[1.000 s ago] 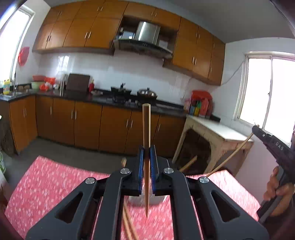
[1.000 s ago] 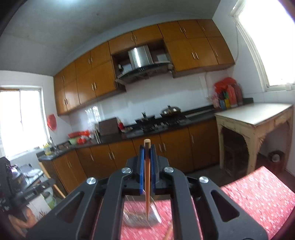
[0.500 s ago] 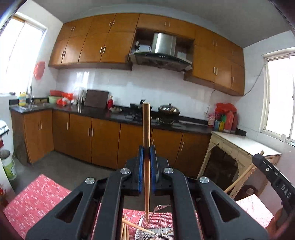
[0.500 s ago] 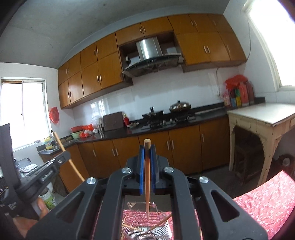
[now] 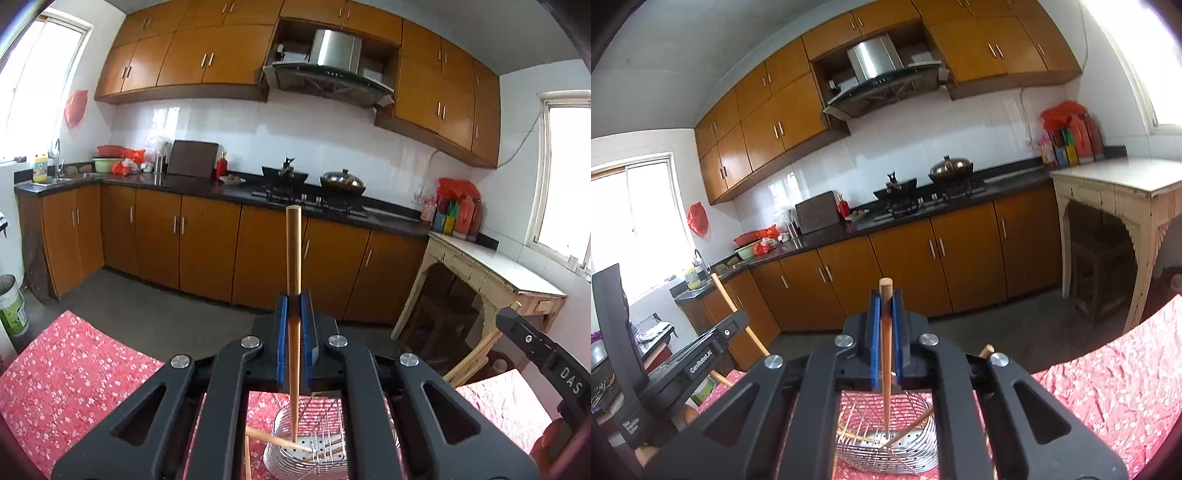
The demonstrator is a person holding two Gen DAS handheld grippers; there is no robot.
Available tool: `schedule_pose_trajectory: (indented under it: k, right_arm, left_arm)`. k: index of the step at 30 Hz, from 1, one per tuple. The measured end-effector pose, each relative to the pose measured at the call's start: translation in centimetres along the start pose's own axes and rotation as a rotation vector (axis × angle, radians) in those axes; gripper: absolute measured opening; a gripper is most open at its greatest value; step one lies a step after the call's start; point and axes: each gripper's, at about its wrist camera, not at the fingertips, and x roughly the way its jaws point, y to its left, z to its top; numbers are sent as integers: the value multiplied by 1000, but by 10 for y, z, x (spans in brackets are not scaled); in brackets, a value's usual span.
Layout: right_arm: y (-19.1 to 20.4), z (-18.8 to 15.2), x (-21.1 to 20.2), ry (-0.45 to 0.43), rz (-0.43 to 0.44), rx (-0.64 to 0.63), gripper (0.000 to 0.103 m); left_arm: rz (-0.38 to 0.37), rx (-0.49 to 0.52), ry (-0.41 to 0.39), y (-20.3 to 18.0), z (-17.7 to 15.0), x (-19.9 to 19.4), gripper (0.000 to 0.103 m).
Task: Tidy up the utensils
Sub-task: 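Open both tools to drop the chopsticks into the wire holder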
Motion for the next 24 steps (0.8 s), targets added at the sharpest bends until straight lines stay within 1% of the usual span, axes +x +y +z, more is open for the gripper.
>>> schedule_pose_trajectory:
  k: [4, 5, 8, 10, 17, 24]
  right_arm:
    - [-5, -8, 10, 39, 4, 18, 8]
    - [-5, -9, 13, 50, 2, 18, 9]
    - [-5, -10, 15, 55, -16, 16, 17]
    - [-6, -8, 13, 46, -31, 15, 24]
    - [-9, -3, -11, 7, -68, 4, 27]
    - [-15, -1, -46, -24, -104, 1, 28]
  left_arm:
    - [5, 8, 33, 0, -3, 6, 7]
    - [7, 8, 41, 1, -2, 7, 7]
    - [5, 7, 43, 4, 1, 3, 8]
    - [11, 20, 40, 4, 4, 0, 8]
    - [21, 10, 27, 8, 12, -16, 8]
    - [30, -3, -3, 18, 24, -47, 8]
